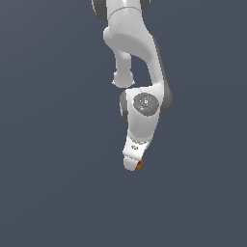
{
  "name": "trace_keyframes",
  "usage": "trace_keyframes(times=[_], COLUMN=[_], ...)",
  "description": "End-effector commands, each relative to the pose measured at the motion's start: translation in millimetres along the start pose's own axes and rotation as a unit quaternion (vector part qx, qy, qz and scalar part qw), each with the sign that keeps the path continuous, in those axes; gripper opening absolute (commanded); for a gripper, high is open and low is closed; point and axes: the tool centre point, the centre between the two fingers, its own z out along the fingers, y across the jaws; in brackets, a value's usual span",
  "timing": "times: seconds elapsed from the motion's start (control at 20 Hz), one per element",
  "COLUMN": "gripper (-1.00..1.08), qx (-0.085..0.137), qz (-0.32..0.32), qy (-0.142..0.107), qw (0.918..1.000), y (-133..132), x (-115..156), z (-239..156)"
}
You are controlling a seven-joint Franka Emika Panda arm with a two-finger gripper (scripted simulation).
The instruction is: Pick up the object and move it to a goal position.
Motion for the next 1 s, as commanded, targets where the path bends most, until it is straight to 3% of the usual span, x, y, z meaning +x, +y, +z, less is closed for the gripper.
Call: trace_keyframes(times=[0.0,0.45,0.95], gripper=[1.0,1.0,1.0], qx=[0.0,0.001,0.002], qz=[-0.03,-0.093,-0.1], qy=[0.0,0.0,0.0], qw=[0.9995,0.9957,0.995], y=[2,5,5], x=[2,6,6], z=[4,14,22])
